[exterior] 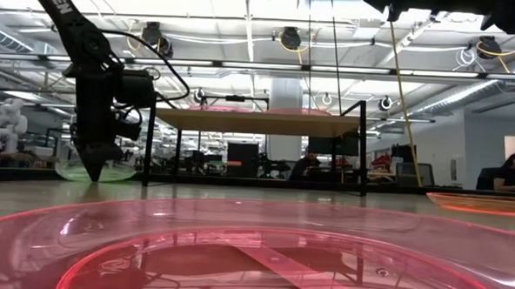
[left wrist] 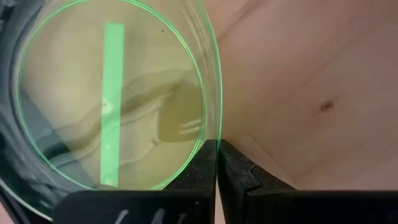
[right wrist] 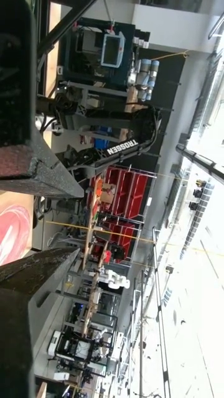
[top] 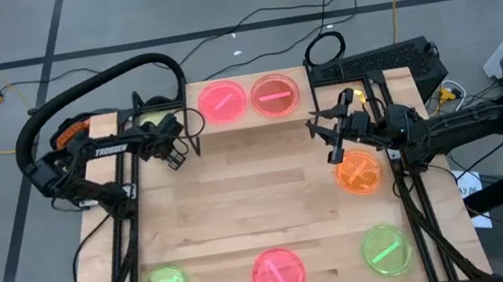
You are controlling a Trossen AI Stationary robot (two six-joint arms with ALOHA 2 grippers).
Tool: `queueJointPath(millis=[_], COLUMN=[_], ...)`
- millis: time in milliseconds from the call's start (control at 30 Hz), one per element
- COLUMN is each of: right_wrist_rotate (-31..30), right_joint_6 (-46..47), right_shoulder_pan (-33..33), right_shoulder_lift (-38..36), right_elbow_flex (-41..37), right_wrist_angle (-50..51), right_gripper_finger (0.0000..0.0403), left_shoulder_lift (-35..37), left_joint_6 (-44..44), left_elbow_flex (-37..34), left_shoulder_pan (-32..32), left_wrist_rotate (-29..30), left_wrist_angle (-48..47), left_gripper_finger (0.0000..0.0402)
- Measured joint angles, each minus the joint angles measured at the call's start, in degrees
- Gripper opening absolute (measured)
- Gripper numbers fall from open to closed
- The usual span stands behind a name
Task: Place and stack plates onto a shelf
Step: Stack the green plate on top of the pink plate on the shelf
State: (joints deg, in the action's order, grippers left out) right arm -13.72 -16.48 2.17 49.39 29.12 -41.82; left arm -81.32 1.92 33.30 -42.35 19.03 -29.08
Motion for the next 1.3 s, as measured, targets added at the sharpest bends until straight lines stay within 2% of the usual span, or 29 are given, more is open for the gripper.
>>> queueJointPath(millis=[267, 600, 867, 1100, 1300], right_wrist_rotate=[0.0, 0.0, 0.0, 0.0, 0.0], right_joint_6=[0.8, 0.8, 0.8, 0.8, 0.8], right_shoulder_pan=[0.0, 0.0, 0.0, 0.0, 0.0], right_shoulder_lift=[0.0, 0.0, 0.0, 0.0, 0.0], right_elbow_flex=[0.0, 0.0, 0.0, 0.0, 0.0], right_wrist_angle=[0.0, -0.4, -0.4, -0.4, -1.1], right_gripper_finger=[0.0123, 0.0123, 0.0123, 0.0123, 0.0123], left_shoulder_lift=[3.3, 16.3, 25.0, 24.7, 17.4], left_joint_6=[-3.1, -6.9, -6.3, 3.0, 17.3], left_elbow_flex=[2.7, 10.0, 15.9, 25.4, 35.3], left_shoulder_pan=[3.4, 6.9, 10.2, 18.1, 27.1], left_wrist_rotate=[4.0, 7.4, 7.6, 9.1, 9.5], left_wrist_angle=[-6.7, -17.1, -18.3, -16.7, -15.4], left_gripper_finger=[0.0002, 0.0001, 0.0, 0.0, 0.0])
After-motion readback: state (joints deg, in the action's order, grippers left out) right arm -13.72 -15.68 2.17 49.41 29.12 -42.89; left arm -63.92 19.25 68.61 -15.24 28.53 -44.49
